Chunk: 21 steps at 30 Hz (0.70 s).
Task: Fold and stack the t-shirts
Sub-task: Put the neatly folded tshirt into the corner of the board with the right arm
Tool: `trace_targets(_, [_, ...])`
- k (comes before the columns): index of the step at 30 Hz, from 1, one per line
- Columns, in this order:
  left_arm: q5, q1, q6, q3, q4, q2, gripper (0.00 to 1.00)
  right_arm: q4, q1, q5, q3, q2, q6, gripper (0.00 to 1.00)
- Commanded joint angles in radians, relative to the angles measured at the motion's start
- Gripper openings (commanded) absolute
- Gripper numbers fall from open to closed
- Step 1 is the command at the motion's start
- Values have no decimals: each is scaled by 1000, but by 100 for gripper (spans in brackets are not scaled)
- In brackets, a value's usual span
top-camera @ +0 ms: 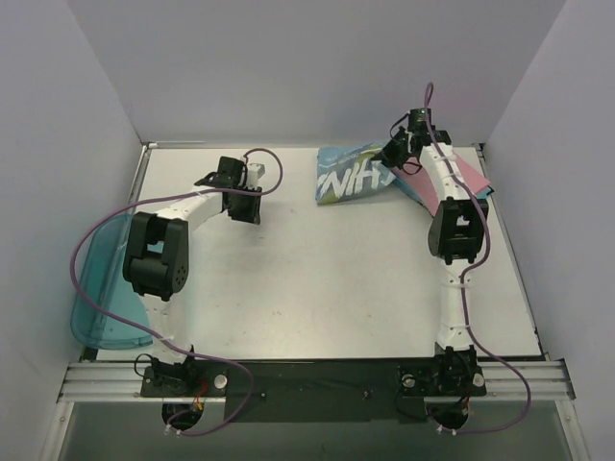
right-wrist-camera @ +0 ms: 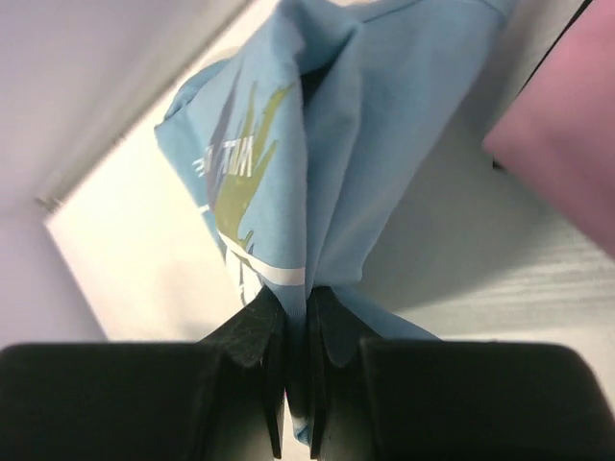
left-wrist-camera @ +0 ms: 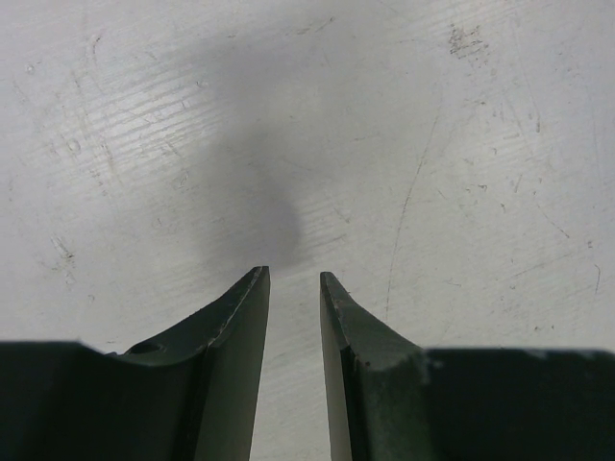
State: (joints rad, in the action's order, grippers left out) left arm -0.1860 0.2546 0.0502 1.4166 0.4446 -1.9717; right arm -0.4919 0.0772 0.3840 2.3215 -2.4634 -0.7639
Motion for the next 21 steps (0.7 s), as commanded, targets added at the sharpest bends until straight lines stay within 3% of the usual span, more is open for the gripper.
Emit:
trace_targets(1, [11,-8,-6,41,-37,16,38,176,-39,20,41,-35,-296,0])
trace_targets(9, [23,-14,-16,27,-38,22,38,274,-74,-43,110,-40,-396,0])
trace_targets(21, [34,-23,-26,50,-34,7,38,245,-157,-33,133,23,-192,0])
